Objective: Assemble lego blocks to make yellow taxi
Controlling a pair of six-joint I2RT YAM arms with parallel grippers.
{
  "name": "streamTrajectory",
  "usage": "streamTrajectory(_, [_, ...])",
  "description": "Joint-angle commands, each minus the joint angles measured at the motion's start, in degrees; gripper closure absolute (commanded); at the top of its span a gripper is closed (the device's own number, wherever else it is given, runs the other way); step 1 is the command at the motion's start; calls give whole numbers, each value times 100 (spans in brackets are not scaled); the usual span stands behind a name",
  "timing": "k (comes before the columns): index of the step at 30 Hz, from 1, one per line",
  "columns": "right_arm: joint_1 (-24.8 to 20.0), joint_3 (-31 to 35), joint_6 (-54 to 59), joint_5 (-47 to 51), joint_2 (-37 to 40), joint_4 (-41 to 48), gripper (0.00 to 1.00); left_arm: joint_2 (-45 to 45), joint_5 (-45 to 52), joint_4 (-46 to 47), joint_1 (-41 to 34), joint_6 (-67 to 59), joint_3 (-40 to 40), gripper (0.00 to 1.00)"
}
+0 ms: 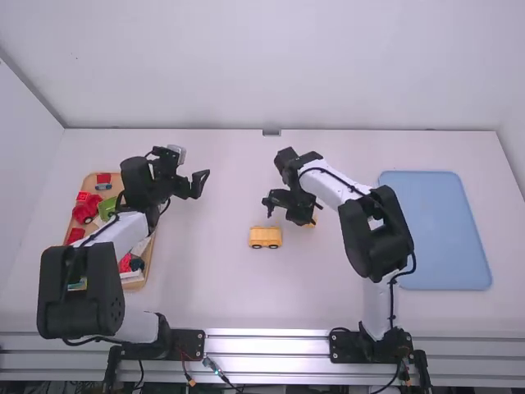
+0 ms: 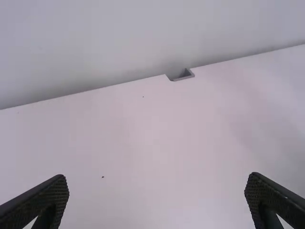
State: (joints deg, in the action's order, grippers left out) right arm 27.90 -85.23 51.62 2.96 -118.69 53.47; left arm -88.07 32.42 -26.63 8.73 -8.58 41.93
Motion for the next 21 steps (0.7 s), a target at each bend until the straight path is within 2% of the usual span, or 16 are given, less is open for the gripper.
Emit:
streamTrajectory(1, [-59,173,199,-44,201,-26,89,-11,120,-20,-11,22,-11,1])
streamTrajectory(2, [-57,223,186,-48,203,-85,92,-11,122,-15,-9,22,-11,1])
streamTrajectory(8, [-52,870,22,-120,579,-739,93,-11,118,-20,-11,22,-11,1])
streamTrajectory(13, [-105,1600,601,-603,1207,-1250,92,-11,120,-87,-15,22,-11,1])
streamTrajectory(20, [-323,2074,1038,-1025,1412,-1451,87,-11,129,-61,-15,186,-11,1])
streamTrajectory(21, [-354,2118,1038,-1027,1410,-1497,80,-11,120,-31,-15,184,-11,1])
